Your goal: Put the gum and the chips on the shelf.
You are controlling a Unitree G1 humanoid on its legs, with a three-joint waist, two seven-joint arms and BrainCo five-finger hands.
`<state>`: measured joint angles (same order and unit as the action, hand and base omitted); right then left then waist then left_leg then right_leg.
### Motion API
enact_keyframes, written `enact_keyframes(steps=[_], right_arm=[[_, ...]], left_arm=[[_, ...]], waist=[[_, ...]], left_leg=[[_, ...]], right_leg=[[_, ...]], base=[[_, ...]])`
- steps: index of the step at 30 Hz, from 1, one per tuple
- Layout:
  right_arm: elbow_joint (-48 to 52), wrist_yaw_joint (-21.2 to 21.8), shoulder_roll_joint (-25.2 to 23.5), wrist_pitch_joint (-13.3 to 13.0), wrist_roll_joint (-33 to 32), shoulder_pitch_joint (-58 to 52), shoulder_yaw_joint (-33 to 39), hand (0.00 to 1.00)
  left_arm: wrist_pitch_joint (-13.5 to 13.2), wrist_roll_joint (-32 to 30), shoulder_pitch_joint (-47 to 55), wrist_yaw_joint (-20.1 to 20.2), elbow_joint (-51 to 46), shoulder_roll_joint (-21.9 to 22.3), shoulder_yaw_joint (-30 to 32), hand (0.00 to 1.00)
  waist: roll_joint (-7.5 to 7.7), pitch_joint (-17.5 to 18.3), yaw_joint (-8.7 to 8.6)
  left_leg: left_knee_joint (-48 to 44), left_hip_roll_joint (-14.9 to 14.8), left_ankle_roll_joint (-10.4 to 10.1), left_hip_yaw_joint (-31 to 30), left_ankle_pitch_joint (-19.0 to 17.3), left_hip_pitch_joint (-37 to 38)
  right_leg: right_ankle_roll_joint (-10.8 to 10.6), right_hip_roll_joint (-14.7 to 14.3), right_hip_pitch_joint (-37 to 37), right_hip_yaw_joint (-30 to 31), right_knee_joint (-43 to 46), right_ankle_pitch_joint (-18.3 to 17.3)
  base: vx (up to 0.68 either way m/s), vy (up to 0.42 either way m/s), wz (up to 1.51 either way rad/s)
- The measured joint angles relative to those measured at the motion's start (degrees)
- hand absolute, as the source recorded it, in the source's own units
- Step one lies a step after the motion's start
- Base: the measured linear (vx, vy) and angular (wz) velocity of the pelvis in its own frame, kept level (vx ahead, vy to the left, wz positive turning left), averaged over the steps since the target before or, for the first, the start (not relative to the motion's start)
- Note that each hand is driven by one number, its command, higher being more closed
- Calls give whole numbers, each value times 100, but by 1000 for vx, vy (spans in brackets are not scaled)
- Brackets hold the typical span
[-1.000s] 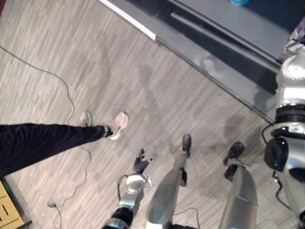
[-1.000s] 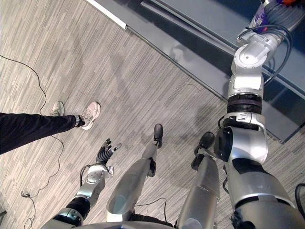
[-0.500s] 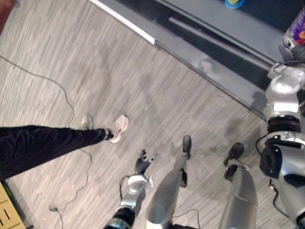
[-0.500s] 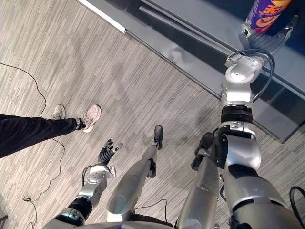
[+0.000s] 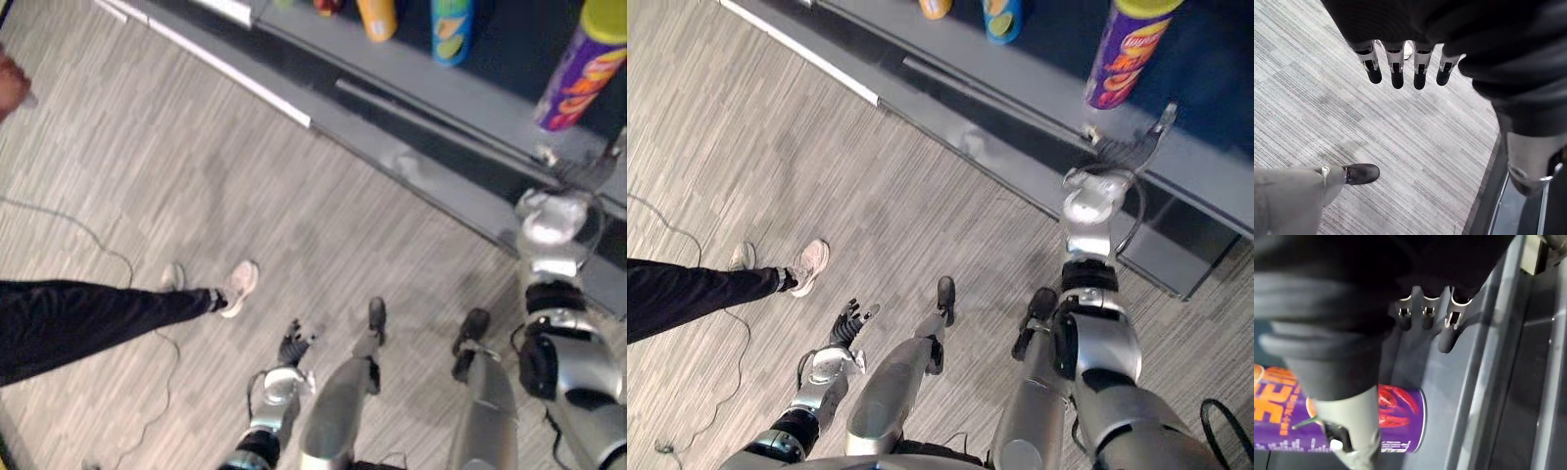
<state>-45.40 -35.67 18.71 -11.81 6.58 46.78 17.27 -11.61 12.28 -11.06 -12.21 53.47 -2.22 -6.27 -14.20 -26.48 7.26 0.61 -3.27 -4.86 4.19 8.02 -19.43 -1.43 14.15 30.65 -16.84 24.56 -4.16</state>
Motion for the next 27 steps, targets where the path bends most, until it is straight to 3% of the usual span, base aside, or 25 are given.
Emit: enact_keyframes(steps=[3,5,9,13,18,21,27], right_arm=[[-7,151,-214,-11,-25,-414,-240,0],[8,283,-406,17,-31,-777,-518,0],[513,570,-1015,130,-3,-2023,-1095,0],[1377,1119,-1584,125,21,-3607,-1793,0],[1531,1960,-1658,17,22,-5102,-2044,0],[1152,2421,-1635,-130,25,-5733,-1988,0],[245,2844,-1742,-200,-20,-5858,-1287,0]], left_arm=[[93,-34,21,16,186,-22,201,0],[108,-222,82,39,292,-69,233,0],[223,-447,298,158,347,-134,473,0],[329,-735,638,323,519,-222,885,0],[353,-1047,888,418,772,-244,1379,0],[348,-1140,1133,500,813,-241,1666,0],[351,-1252,1392,602,958,-210,2188,0]], waist=[[54,-14,-148],[170,-15,-274],[589,13,-409],[1002,310,-562],[1294,850,-719],[1407,1186,-755],[1470,1535,-854]], left_leg=[[26,-65,-47,-6,-91,279],[62,-108,-59,4,-123,477],[155,-220,-74,109,-204,914],[255,-315,-87,393,-352,1298],[467,-376,-94,632,-466,1722],[470,-387,-95,777,-602,1942],[476,-398,-108,915,-751,2278]], right_leg=[[-57,-88,-345,-48,-200,-13],[-85,-148,-595,-79,-342,7],[-129,-326,-1065,-43,-648,50],[-186,-530,-1448,154,-1087,176],[-220,-716,-1925,304,-1664,380],[-261,-769,-2163,414,-1865,407],[-289,-815,-2541,486,-2079,428]], base=[[27,-24,-6],[43,-24,-8],[77,-24,-16],[118,1,-33],[135,21,-25],[109,29,-23],[68,15,-12]])
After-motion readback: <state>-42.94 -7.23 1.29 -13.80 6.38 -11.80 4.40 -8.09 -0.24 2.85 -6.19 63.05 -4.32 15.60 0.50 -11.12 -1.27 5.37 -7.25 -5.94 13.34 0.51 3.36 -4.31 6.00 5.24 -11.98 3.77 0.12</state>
